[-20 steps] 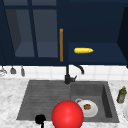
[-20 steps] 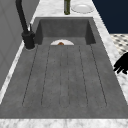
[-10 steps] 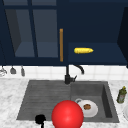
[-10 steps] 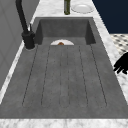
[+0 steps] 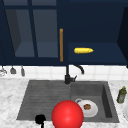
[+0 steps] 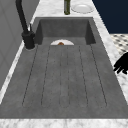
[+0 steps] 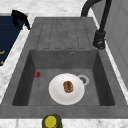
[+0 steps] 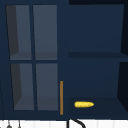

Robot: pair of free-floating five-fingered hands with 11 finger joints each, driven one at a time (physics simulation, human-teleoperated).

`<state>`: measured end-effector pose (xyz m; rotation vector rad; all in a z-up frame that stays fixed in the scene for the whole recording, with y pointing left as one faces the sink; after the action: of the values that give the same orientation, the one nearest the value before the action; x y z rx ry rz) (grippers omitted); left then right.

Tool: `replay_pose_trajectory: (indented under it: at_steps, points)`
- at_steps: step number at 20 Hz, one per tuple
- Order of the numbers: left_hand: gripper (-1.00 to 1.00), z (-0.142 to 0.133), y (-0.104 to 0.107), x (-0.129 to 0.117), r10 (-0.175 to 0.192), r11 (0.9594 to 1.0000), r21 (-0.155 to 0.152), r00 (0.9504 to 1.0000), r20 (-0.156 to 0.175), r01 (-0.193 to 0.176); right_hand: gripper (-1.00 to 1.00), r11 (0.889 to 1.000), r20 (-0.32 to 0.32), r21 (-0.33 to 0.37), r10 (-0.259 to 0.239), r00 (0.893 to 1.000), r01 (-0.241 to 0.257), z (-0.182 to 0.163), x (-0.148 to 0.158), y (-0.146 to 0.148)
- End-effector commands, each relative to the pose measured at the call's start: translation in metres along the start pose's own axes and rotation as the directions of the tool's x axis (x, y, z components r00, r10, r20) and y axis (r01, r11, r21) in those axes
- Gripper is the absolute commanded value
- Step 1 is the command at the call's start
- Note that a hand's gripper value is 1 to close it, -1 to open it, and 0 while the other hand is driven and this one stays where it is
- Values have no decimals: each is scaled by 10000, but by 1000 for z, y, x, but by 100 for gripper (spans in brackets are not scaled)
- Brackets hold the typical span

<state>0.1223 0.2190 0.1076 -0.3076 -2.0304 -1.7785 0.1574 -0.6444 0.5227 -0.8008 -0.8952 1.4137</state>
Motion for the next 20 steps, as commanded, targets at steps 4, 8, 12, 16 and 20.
replay_pose_trajectory:
  at_steps: [4, 8, 12, 16, 20]
  points:
    - [0, 0, 0, 0, 0, 10000, 0, 10000, 0, 0, -100, 9956, -226, 35, 932, 9954, -932, 47, 25, -18]
    - [0, 0, 0, 0, 0, 10000, 0, 10000, 0, 0, -100, 9917, -408, 40, 1288, 9908, -1288, 72, 40, -27]
    - [0, 0, 0, 0, 0, 10000, 0, 10000, 0, 0, -100, 9864, -513, 95, 1644, 9851, -1641, 90, 57, -36]
    - [0, 0, 0, 0, 0, 10000, 0, 10000, 0, 0, -100, 9890, -495, -30, 1474, 9878, -1477, 87, 71, -35]
    - [0, 0, 0, 0, 0, 10000, 0, 10000, 0, 0, -100, 9966, -381, 10, 818, 9959, -818, 95, 68, -32]
